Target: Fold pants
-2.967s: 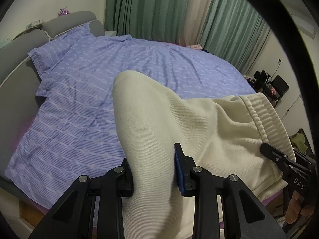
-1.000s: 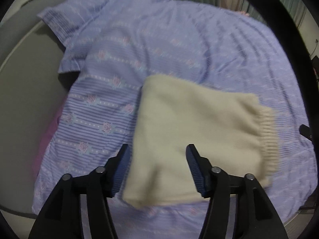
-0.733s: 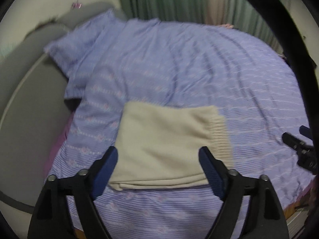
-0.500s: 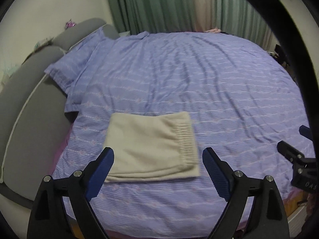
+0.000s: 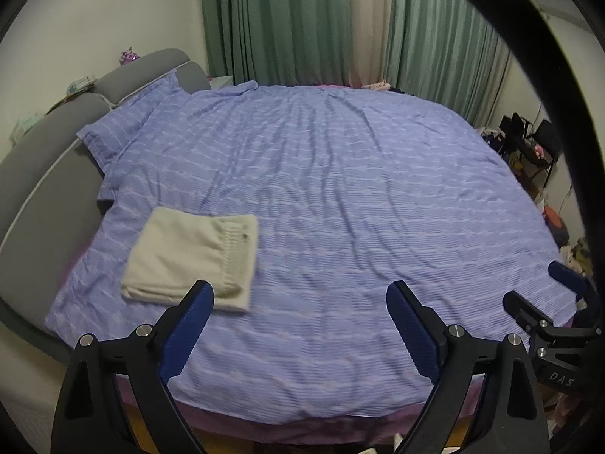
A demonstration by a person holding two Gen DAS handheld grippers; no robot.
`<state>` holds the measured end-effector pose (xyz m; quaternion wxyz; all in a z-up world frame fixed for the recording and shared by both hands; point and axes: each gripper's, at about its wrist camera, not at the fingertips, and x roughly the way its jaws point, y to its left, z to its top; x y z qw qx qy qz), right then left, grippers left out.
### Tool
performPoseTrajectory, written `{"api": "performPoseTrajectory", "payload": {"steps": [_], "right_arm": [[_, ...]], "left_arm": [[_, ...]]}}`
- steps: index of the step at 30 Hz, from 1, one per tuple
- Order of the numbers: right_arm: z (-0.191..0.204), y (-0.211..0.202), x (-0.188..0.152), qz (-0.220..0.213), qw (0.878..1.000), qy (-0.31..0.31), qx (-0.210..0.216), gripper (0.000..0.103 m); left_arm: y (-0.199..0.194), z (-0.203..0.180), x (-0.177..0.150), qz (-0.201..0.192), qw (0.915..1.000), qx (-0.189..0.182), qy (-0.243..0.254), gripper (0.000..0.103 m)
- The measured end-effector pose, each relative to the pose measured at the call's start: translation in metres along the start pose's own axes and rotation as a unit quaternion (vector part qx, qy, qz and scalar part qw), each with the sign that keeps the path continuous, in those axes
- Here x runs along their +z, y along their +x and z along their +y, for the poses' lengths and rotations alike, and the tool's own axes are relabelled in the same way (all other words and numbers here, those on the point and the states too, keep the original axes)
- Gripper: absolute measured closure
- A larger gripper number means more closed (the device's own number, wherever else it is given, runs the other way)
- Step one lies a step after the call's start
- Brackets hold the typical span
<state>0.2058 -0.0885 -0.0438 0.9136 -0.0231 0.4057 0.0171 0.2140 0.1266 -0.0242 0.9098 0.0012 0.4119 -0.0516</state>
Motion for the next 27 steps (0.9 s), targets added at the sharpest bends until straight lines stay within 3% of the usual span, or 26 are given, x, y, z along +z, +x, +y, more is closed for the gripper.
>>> {"api": "performPoseTrajectory", "payload": {"steps": [5, 13, 27], "right_arm": [[-0.040, -0.023, -0.011, -0.013, 1.000, -0.001, 0.017, 0.011], [-0.085, -0.056, -0.024, -0.028, 0.999, 0.018, 0.012, 0.011], [-0.116, -0.094, -0.034, -0.065, 0.997, 0.046, -0.007, 0.011]], "left_arm": [[-0.022, -0.037, -0.013, -0.013, 0.9999, 0.008, -0.008, 0.007], [-0.051, -0.085, -0.022, -0.033, 0.9992, 0.012, 0.019, 0.006], [-0.078, -0.128, -0.025, -0.051, 0.9979, -0.004, 0.039, 0.001]]}}
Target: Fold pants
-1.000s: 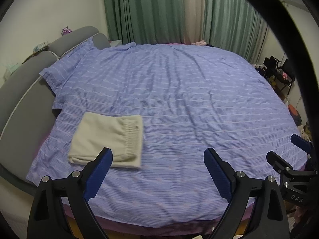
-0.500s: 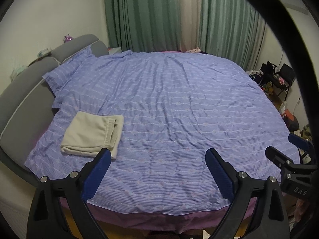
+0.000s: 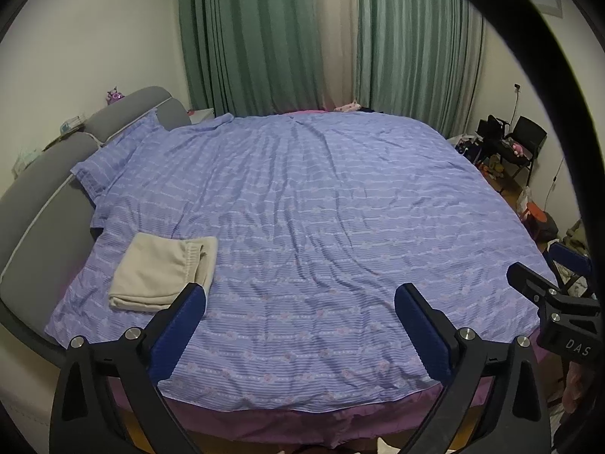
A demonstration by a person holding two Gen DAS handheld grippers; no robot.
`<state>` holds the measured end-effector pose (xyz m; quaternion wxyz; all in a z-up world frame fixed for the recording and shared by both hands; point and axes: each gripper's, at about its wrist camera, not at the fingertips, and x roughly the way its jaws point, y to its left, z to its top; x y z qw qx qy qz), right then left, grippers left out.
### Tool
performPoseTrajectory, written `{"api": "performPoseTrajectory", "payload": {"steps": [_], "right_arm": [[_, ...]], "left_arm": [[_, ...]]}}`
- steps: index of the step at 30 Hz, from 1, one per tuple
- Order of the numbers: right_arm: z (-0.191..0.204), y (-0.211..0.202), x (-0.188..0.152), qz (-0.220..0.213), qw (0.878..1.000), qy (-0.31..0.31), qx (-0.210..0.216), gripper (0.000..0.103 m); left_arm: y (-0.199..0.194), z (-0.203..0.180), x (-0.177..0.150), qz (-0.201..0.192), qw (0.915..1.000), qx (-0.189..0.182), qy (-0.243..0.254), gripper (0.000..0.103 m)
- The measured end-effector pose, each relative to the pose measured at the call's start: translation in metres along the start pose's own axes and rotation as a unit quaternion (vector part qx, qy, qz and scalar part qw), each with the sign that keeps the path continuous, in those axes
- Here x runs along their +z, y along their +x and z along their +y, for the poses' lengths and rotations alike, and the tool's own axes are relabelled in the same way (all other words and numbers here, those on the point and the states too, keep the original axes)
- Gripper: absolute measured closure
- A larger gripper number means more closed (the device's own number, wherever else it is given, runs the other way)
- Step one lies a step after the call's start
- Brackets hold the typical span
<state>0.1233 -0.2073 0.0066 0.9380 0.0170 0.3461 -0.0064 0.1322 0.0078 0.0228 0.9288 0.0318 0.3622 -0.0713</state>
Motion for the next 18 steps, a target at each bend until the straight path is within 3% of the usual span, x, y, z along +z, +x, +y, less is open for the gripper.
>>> {"api": "performPoseTrajectory", "payload": {"steps": [18], "right_arm": [[-0.011, -0.006, -0.011, 0.005, 1.000, 0.001, -0.001, 0.011]], "left_arm": [[-0.005, -0.022, -0.013, 0.001, 0.9999, -0.010, -0.006, 0.000]]}}
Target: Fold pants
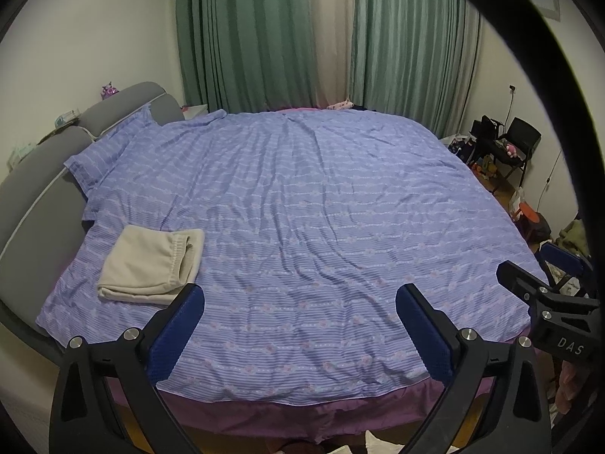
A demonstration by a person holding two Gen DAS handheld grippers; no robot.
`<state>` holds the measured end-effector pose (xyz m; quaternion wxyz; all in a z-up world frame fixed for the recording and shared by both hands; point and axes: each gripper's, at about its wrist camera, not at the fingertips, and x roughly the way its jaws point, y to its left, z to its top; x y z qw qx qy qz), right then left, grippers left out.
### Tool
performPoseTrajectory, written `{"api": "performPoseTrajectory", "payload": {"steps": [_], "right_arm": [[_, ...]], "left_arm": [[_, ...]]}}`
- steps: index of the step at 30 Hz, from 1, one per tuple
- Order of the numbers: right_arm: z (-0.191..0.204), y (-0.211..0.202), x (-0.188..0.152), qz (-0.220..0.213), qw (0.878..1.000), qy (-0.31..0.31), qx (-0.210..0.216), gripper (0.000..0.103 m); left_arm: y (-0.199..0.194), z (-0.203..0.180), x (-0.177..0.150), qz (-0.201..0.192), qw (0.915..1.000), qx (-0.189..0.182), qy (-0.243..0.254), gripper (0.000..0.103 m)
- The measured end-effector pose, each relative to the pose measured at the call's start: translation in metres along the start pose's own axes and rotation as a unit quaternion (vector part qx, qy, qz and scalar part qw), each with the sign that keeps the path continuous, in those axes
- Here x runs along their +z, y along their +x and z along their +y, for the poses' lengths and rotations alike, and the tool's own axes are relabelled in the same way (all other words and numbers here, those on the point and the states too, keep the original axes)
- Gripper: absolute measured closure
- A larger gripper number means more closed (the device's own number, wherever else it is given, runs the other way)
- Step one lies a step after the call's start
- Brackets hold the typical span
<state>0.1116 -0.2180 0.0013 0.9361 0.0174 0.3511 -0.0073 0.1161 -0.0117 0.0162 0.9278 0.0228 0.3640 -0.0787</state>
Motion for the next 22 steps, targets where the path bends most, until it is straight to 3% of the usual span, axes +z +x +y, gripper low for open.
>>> {"api": "performPoseTrajectory", "payload": {"steps": [22], "right_arm": [[-0.031, 0.005, 0.006, 0.007, 1.000, 0.009, -0.007, 0.011]], "left_arm": [[0.016, -0.012, 0.008, 0.007, 1.0000, -0.004, 0.002, 0.000]]}}
